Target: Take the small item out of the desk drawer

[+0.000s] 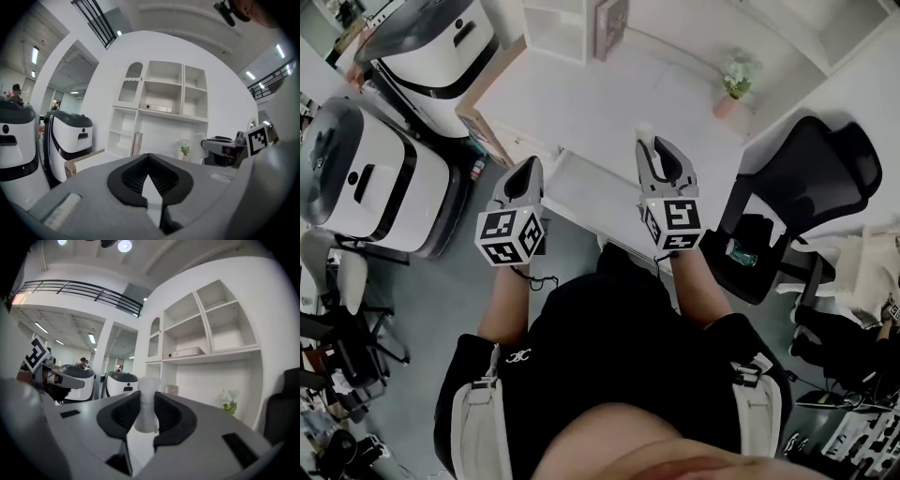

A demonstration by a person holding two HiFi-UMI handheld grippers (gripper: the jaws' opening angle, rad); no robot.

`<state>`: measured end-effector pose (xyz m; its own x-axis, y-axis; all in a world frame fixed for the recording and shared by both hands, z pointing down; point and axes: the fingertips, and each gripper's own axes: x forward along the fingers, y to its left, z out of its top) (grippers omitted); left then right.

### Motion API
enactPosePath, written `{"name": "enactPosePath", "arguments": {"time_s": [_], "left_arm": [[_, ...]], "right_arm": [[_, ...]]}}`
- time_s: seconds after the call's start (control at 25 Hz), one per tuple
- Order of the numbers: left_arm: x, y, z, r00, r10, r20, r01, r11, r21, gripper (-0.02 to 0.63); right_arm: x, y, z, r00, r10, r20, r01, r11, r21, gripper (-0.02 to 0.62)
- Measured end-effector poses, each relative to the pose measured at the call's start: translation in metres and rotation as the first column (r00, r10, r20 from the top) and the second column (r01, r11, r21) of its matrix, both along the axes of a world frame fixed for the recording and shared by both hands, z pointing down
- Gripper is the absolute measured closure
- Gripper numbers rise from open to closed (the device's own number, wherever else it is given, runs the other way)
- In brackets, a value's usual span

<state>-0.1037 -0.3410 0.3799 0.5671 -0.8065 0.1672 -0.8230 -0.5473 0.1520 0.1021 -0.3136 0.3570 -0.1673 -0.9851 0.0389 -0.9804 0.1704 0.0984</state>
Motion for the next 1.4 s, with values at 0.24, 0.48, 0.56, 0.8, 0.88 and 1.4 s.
{"name": "enactPosePath", "arguments": {"time_s": [0.24,0.48,0.56,0.8,0.88,1.4], "left_arm": [[0.033,0.003,-0.025,0.997,0.082,-0.007,-0.081,0.995,0.05,0.592],[0.059,0.006,-0.034,0.992,0.127,-0.004,-0.127,0.989,0.075,0.591],[0.064,0.007,-0.035,0.99,0.139,0.0,-0.138,0.987,0.076,0.591],[0.078,0.007,-0.035,0.989,0.148,0.011,-0.149,0.986,0.079,0.592],[0.078,0.006,-0.036,0.989,0.147,0.011,-0.147,0.986,0.077,0.592],[0.066,0.013,-0.034,0.992,0.126,0.017,-0.127,0.989,0.079,0.591]], "right_arm": [[0.055,0.019,-0.018,0.981,0.18,0.07,-0.183,0.982,0.043,0.499],[0.069,0.025,-0.025,0.979,0.187,0.078,-0.193,0.978,0.075,0.499],[0.069,0.026,-0.026,0.98,0.18,0.086,-0.187,0.979,0.078,0.499],[0.076,0.022,-0.023,0.982,0.165,0.094,-0.173,0.982,0.08,0.497],[0.076,0.022,-0.023,0.982,0.163,0.099,-0.171,0.982,0.077,0.497],[0.063,0.03,-0.014,0.987,0.117,0.112,-0.125,0.99,0.064,0.497]]}}
